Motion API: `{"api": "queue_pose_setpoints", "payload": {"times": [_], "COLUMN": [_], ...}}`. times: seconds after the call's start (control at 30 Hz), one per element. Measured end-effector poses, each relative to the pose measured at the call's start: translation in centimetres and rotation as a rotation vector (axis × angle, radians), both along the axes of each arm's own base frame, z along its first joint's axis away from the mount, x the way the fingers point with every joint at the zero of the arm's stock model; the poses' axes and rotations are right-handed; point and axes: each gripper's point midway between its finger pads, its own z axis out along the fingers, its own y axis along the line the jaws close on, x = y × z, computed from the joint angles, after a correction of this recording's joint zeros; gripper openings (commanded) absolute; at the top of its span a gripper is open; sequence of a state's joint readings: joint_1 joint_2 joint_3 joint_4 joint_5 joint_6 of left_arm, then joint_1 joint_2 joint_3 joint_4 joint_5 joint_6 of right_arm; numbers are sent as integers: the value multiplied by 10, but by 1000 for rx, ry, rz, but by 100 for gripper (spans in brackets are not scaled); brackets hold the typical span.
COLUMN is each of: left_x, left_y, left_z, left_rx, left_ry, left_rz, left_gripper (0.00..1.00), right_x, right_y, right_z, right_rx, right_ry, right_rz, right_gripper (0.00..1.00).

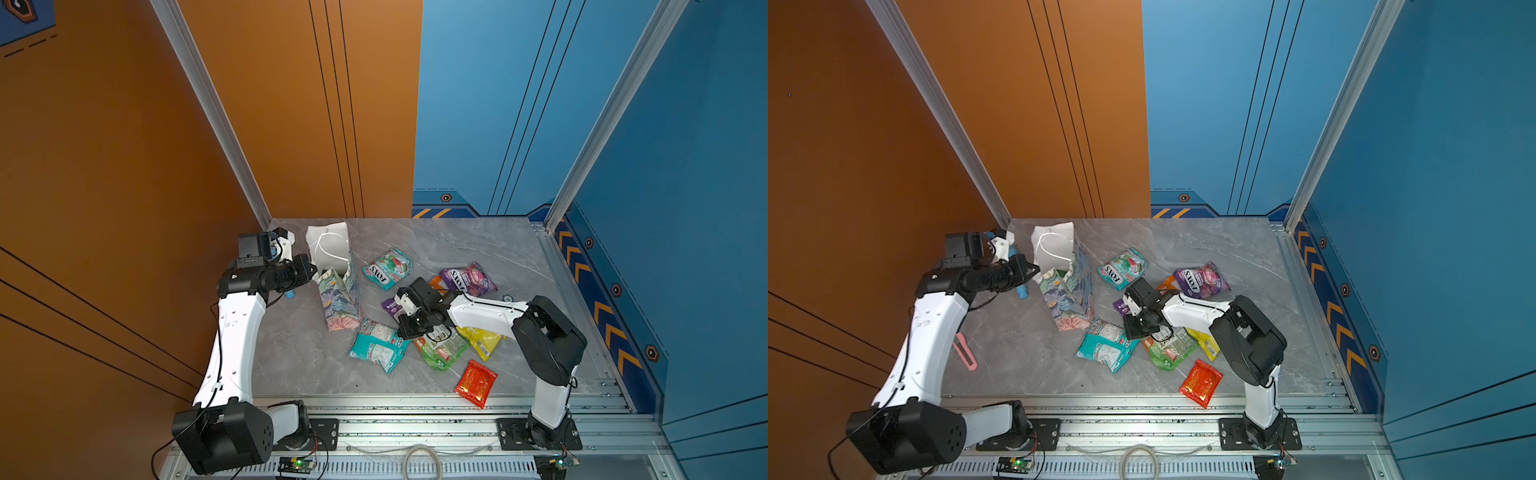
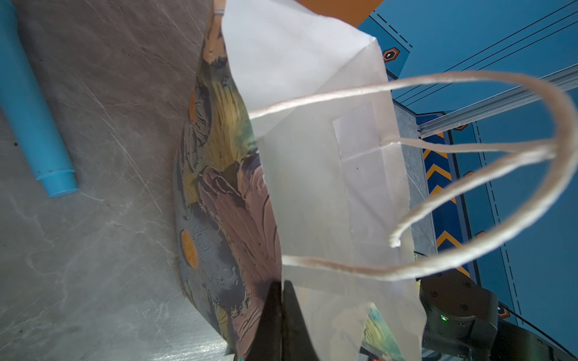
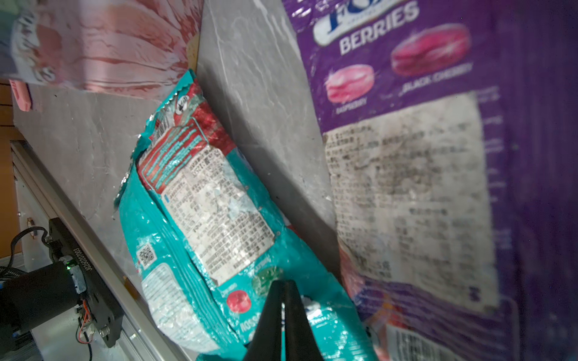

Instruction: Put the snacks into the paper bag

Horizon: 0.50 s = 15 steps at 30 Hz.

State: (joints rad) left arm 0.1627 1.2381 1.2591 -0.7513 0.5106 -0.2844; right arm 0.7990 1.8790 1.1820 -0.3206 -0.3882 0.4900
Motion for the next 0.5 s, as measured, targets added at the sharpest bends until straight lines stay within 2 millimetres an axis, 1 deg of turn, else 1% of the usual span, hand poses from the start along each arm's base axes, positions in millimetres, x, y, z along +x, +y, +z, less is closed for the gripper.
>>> {"api": "queue_pose_setpoints", "payload": {"times": [0.1, 0.17, 0.3, 0.37, 0.43, 0.5], "left_x": [0, 0, 0, 0, 0, 0], "left_y": [0, 0, 0, 0, 0, 0], "left_z": [0, 0, 0, 0, 0, 0], "left_rx": [0, 0, 0, 0, 0, 0], "left_ry": [0, 0, 0, 0, 0, -1], "left_rz": [0, 0, 0, 0, 0, 0], "left_gripper": [0, 0, 0, 0, 0, 0], "right_x": [2, 4, 11, 17, 20, 19], "right_y": [-1, -2, 1, 9, 14, 19], "right_z": [0, 1, 13, 21, 23, 21], "right_rx": [-14, -27, -39, -26, -21, -25], "right_ry": [-23, -41, -79, -102, -113, -115], "right_rz": [11, 27, 52, 68, 82, 97], "right_gripper": [36, 44, 45, 45, 45, 46]}}
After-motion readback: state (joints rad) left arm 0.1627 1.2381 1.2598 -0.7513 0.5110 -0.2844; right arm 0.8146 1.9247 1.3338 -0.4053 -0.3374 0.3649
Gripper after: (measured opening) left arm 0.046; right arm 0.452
